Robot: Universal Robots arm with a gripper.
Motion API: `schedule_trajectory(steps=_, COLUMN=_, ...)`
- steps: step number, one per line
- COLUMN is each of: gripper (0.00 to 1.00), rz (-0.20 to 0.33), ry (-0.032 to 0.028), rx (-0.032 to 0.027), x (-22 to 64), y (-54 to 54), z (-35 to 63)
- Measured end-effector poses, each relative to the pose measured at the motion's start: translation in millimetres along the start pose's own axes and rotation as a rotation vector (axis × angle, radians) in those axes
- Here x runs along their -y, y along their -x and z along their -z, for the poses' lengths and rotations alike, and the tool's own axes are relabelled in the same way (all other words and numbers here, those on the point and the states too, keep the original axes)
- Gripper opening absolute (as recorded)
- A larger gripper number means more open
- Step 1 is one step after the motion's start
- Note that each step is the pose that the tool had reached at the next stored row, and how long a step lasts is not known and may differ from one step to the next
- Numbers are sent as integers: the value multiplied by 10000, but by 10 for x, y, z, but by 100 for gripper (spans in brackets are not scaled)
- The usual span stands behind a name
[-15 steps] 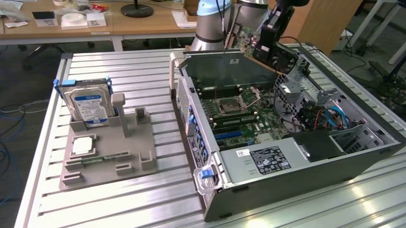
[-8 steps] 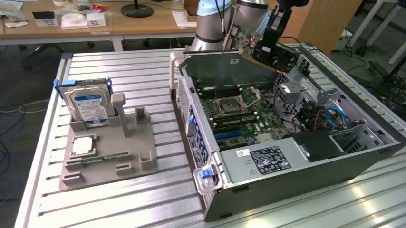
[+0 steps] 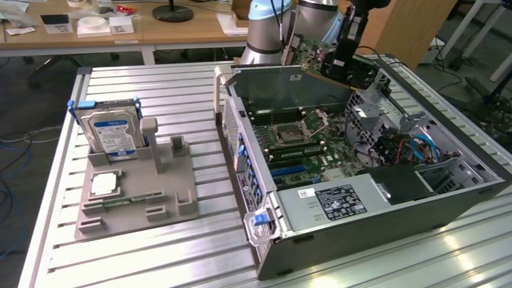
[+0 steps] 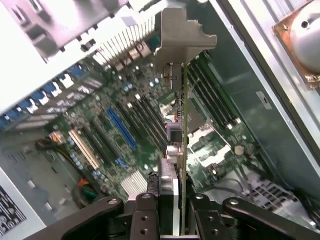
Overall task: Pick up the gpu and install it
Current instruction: 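Insert the gpu into the slot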
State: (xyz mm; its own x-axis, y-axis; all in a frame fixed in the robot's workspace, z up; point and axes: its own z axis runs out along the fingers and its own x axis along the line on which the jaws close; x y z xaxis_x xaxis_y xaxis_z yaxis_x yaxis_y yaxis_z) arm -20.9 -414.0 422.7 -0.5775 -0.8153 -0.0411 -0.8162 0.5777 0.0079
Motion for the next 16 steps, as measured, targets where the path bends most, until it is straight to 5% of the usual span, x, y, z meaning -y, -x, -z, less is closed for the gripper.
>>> schedule_trajectory(steps=3, gripper=28, rz=77, ry=-430, rx=309, x=0, y=0, z=-1)
schedule_trajectory(steps=4, gripper=28, rz=102, ry=-516, rx=371, x=0, y=0, z=-3)
schedule_trajectory(steps=7, gripper=28, rz=367, ry=-532, rx=398, x=0, y=-1, z=-11)
schedule_trajectory(steps=16, gripper=28, rz=1944, ry=-434, rx=428, x=0, y=-2, z=-34)
